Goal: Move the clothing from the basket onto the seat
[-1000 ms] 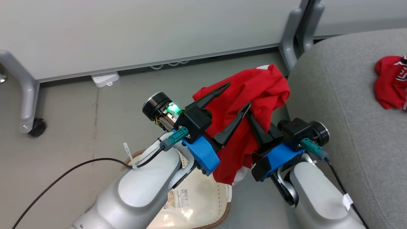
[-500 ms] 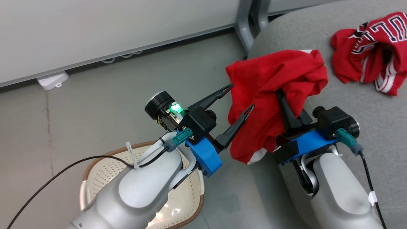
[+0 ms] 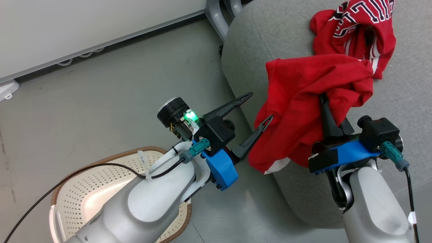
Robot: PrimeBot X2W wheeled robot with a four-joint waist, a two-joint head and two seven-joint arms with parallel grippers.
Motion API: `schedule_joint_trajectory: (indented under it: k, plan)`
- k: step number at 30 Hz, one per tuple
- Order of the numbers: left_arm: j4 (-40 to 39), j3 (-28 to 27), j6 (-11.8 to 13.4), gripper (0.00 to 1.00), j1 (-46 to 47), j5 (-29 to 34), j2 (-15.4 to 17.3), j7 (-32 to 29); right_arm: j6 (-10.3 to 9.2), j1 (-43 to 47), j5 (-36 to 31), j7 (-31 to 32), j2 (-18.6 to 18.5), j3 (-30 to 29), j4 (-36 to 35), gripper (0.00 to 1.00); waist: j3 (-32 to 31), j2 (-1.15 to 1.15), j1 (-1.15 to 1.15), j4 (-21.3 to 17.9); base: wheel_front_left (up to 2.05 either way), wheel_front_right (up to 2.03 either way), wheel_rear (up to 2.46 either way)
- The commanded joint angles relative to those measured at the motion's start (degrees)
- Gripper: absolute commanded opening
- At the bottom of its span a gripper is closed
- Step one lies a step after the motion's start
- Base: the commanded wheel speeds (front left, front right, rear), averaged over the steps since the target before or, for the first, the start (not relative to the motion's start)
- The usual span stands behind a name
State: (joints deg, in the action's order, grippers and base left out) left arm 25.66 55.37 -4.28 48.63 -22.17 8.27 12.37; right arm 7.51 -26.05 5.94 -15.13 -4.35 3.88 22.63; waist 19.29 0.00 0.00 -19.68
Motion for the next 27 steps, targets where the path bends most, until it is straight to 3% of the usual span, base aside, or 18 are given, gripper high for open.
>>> schedule_joint_trajectory:
  k: [1,15,21,27]
  plan:
    - [-0.13,0.15,-0.19,1.00,0.37,-0.24,0.29,-0.13,-0.04,0.78,-0.25,-0.03,0.34,-0.36,-0.35,0.00,0.39,0.00,0.00,-0.68,0.00,0.00,0.00]
    - [-0.19,0.90,0.09,1.00,0.75,-0.69,0.63,-0.07,-0.04,-1.49,-1.45,-0.03,0.61,-1.20,-3.73,0.00,2.34,0.00,0.00,-1.03,0.00,0.00,0.00]
    - [-1.26,0.51,0.66,1.00,1.91,-0.53,1.58,-0.80,-0.05,-7.41,-2.25,-0.03,-2.23,-1.71,-8.12,0.00,6.01,0.00,0.00,-0.73,0.00,0.00,0.00]
    - [-3.35,0.31,0.78,1.00,4.61,0.44,3.28,-2.41,-0.05,-16.69,-2.48,-0.02,-7.39,-6.41,-12.26,0.00,12.95,0.00,0.00,0.21,0.00,0.00,0.00]
